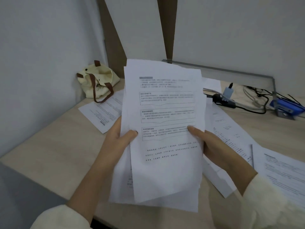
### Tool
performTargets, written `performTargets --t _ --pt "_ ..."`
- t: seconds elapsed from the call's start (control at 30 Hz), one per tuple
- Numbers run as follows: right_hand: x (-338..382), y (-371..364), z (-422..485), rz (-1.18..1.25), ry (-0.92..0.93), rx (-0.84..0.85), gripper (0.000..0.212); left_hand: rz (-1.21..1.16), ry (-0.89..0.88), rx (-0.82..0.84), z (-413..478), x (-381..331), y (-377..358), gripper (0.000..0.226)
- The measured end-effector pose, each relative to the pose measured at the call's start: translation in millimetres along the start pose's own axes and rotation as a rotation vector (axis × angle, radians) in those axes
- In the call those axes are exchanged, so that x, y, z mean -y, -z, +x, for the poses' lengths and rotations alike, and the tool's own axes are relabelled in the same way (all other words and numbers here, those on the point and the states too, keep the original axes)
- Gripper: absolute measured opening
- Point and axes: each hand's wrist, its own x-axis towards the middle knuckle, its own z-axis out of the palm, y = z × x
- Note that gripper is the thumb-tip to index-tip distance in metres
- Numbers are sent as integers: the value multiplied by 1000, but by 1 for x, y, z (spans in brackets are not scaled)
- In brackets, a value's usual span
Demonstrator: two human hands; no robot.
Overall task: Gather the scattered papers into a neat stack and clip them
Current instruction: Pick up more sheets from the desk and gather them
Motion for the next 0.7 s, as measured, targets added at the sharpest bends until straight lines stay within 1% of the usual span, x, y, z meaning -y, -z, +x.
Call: performTargets --t 0.07,0.13,0.2,0.3,0.37,0.47,0.53,0.6,0.7 --pt "13 -2 -2 26 90 -6 36 -12 -57 -19 3 -10 -3 45" --pt "26 -2 -7 44 216 -93 35 -36 -110 -48 7 -21 -8 44" --pt "39 0 -14 74 343 -157 37 -73 -158 -75 12 -31 -13 43" --pt "55 4 -25 45 485 -180 42 -128 -227 -100 19 -40 -20 37" --pt "55 8 -29 -32 509 -189 42 -163 -252 -106 21 -39 -24 37" --pt "38 10 -28 -109 458 -223 36 -144 -222 -101 17 -23 -32 36" --pt "23 5 -25 -85 414 -265 33 -133 -186 -100 13 -13 -38 42" --pt "16 -4 -24 -64 406 -297 32 -135 -170 -114 12 -9 -42 48" --pt "19 -10 -26 -18 441 -360 30 -135 -191 -152 13 -12 -42 45"
